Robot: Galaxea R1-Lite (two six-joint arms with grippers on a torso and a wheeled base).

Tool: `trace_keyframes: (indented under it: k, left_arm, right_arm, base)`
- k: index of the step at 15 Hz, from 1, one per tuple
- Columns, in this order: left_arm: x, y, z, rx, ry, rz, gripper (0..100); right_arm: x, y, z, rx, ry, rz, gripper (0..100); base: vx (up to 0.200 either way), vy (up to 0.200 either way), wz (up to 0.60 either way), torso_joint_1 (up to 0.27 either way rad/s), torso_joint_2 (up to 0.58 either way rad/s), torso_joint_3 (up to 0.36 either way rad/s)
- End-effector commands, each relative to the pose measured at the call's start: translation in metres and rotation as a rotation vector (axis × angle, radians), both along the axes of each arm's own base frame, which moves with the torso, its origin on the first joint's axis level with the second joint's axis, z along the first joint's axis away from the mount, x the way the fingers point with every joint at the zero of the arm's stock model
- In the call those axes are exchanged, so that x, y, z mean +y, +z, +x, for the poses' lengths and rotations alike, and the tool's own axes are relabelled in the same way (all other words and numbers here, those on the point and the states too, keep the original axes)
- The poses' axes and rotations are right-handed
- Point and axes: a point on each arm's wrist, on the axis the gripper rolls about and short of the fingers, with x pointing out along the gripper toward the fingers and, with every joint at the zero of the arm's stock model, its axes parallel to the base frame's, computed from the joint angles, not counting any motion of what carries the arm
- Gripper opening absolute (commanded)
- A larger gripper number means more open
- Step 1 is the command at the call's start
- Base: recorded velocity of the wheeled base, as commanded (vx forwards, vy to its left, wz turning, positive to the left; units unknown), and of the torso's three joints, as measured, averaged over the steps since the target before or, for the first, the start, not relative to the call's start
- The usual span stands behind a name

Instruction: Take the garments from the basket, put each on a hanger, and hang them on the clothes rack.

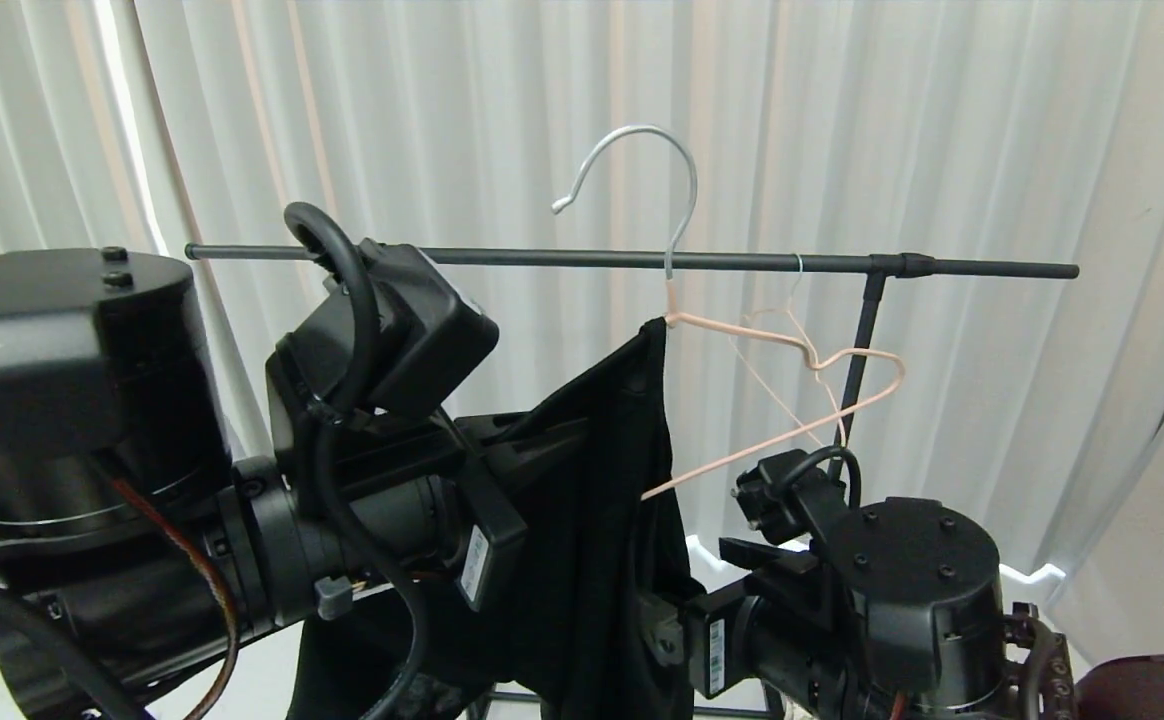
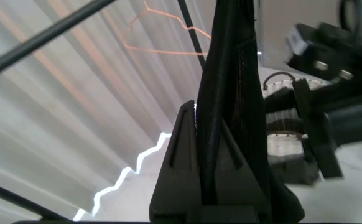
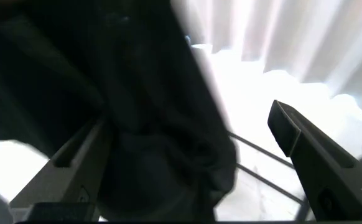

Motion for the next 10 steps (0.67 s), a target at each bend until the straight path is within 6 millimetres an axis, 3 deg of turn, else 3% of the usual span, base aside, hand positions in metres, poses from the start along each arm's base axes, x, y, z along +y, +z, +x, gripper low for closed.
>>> trace_keyframes:
  k: [1, 7, 10]
  left_arm:
    - [0.001, 0.003, -0.002, -0.013, -0.003, -0.007, 0]
    - [0.001, 0.006, 0.001, -0.02, 0.005, -0.014, 0]
    - [0.002, 0.005, 0.0, -0.017, 0.005, -0.011, 0]
  right_arm:
    - [-0.011, -0.008, 0.012, 0.015, -0.055, -0.026, 100]
    - [-0.046, -0.021, 0.0, 0.053, -0.091, -0.092, 100]
    - [-0.052, -0.02, 0.003, 0.051, -0.112, -0.09, 100]
  base:
    - [0.0, 0.0, 0.0, 0.0, 0.0, 0.0]
    - [0.0, 0.0, 0.0, 0.0, 0.0, 0.0]
    - [0.0, 0.0, 0.0, 0.0, 0.0, 0.0]
